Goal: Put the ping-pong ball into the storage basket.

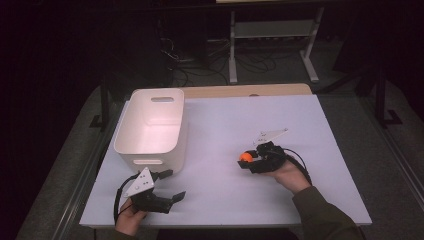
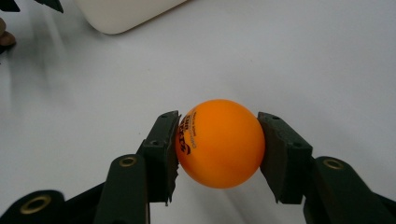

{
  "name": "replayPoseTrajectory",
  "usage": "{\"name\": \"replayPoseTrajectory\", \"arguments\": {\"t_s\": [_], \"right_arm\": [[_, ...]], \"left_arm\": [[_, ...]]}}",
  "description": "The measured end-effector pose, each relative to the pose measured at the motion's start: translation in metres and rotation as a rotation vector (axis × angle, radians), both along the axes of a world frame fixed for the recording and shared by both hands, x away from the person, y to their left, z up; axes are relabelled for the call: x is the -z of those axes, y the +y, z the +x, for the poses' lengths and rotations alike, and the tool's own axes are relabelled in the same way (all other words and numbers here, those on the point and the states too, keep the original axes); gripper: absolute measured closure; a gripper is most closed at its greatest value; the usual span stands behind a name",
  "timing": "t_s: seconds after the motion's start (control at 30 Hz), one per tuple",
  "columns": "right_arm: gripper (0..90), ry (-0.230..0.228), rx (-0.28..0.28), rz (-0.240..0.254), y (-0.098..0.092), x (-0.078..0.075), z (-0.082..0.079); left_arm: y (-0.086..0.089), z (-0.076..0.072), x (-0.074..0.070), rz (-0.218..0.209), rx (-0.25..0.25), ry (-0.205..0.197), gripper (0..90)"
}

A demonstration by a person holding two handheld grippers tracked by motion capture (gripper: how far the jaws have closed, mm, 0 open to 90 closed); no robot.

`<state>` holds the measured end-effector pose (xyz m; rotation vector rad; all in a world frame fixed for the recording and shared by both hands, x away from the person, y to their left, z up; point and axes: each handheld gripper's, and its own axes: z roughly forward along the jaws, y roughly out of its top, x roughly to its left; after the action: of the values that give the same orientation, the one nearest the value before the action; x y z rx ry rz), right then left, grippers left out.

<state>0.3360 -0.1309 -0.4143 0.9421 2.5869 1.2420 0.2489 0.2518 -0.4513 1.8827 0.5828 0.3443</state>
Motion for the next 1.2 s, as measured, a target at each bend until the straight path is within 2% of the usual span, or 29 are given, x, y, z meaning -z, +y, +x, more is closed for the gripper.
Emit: {"name": "replayPoseTrajectory", "arguments": {"t_s": [1.2], "right_arm": [[49.6,-0.016,-0.052,-0.005,0.027,-0.01,0.009]], "left_arm": [[0.0,0.0,0.0,0.001,0.003,0.0,14.1]]}}
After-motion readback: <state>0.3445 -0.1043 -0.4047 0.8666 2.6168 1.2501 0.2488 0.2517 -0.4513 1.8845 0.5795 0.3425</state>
